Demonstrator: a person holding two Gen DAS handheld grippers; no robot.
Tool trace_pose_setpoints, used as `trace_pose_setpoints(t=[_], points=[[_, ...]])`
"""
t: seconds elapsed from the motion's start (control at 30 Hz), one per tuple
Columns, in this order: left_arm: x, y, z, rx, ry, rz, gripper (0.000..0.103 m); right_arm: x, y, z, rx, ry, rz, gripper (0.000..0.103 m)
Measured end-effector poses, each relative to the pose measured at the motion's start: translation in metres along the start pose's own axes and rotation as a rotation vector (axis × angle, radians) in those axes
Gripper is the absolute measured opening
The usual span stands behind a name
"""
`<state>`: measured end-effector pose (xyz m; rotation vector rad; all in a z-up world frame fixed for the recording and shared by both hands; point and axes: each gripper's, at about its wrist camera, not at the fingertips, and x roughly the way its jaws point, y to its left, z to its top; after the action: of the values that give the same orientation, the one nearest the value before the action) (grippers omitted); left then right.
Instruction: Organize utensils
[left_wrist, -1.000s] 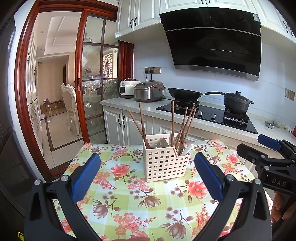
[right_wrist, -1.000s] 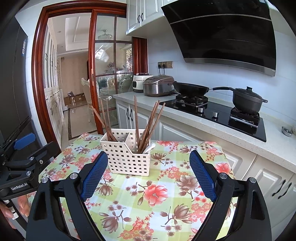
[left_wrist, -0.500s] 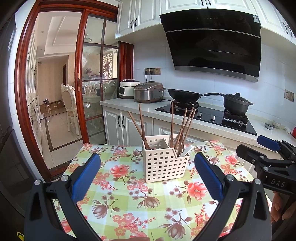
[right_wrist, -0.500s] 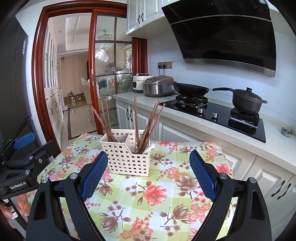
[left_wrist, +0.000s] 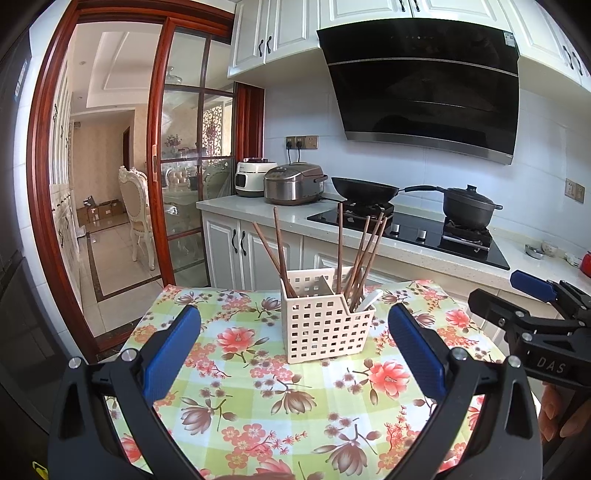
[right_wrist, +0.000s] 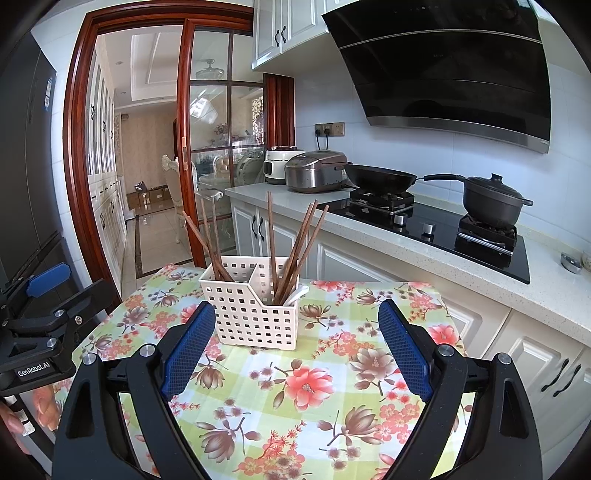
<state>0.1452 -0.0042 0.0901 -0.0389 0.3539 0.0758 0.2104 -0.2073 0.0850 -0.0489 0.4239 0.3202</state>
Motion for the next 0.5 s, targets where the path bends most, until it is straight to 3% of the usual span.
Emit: trace_pose_setpoints(t=[0.5], points=[[-0.0037,0.0003,0.0020,0.005,0.002,-0.009,0.098,-0.0015,-0.0013,-0.0014,-0.002,-0.003,0.006,0.085]])
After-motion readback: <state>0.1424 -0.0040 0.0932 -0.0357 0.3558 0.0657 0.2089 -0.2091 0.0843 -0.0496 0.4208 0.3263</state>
